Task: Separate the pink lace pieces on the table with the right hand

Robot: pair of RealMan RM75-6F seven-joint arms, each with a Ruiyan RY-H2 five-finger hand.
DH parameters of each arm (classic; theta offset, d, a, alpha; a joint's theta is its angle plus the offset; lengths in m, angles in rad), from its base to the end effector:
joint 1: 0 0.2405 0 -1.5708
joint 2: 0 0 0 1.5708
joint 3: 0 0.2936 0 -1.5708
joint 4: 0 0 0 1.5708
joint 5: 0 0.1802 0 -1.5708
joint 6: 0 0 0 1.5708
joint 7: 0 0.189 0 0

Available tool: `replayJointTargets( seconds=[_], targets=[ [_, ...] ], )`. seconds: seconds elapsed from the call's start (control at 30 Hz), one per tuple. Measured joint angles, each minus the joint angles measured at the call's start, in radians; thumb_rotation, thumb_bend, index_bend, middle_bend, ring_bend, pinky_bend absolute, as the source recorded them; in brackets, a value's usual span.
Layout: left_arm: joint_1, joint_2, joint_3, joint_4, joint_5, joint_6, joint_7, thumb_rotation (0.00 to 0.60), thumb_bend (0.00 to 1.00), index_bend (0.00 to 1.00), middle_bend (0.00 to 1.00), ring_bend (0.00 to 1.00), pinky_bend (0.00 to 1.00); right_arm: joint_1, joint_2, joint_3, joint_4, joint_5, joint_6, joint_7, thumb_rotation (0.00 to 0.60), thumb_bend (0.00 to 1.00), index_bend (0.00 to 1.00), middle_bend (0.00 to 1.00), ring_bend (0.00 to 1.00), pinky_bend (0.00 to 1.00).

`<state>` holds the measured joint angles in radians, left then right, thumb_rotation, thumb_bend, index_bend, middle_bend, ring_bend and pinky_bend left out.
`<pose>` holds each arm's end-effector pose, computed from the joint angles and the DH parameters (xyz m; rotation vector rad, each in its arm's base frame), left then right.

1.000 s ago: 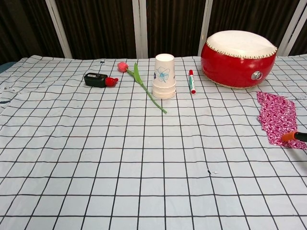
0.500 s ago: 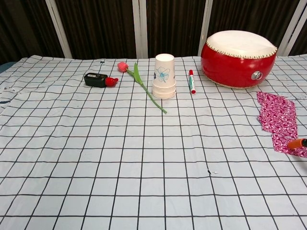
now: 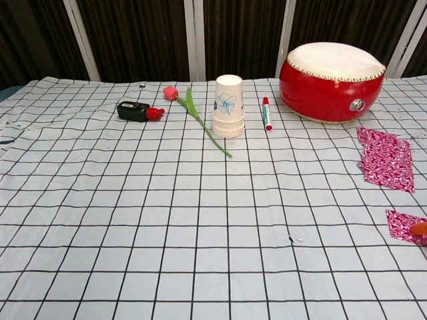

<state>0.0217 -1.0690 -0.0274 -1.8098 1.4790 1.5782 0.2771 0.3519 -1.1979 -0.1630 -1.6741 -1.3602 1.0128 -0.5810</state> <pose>-0.3222 0.1861 0.2181 -1.3205 -0.8364 -0.7468 -0.3269 -0.2361 0.0660 2.0632 -0.7828 0.2898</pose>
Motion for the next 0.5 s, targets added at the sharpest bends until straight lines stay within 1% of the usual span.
replayJointTargets(
  seconds=[0.07, 0.27, 0.33, 0.5],
  targets=[
    [0.001, 0.001, 0.000, -0.001, 0.000, 0.001, -0.001, 0.600, 0.25, 0.12, 0.00, 0.00, 0.02, 0.000, 0.001, 0.006, -0.002, -0.002, 0.005, 0.002, 0.600, 0.76, 0.13, 0.84, 0.81, 0.47],
    [0.002, 0.003, -0.002, 0.001, -0.003, 0.004, -0.007, 0.600, 0.25, 0.12, 0.00, 0.00, 0.02, 0.006, -0.002, 0.063, -0.002, 0.013, 0.038, 0.024, 0.600, 0.77, 0.13, 0.84, 0.81, 0.47],
    [0.001, 0.002, -0.002, 0.002, -0.002, 0.003, -0.006, 0.600, 0.25, 0.12, 0.00, 0.00, 0.02, 0.015, -0.001, 0.087, -0.003, 0.034, 0.038, 0.027, 0.600, 0.76, 0.13, 0.84, 0.81, 0.47],
    [0.002, 0.002, -0.002, 0.002, -0.003, 0.004, -0.004, 0.600, 0.25, 0.12, 0.00, 0.00, 0.02, 0.044, -0.002, 0.126, 0.001, 0.107, 0.010, 0.019, 0.600, 0.76, 0.13, 0.84, 0.81, 0.47]
  ],
)
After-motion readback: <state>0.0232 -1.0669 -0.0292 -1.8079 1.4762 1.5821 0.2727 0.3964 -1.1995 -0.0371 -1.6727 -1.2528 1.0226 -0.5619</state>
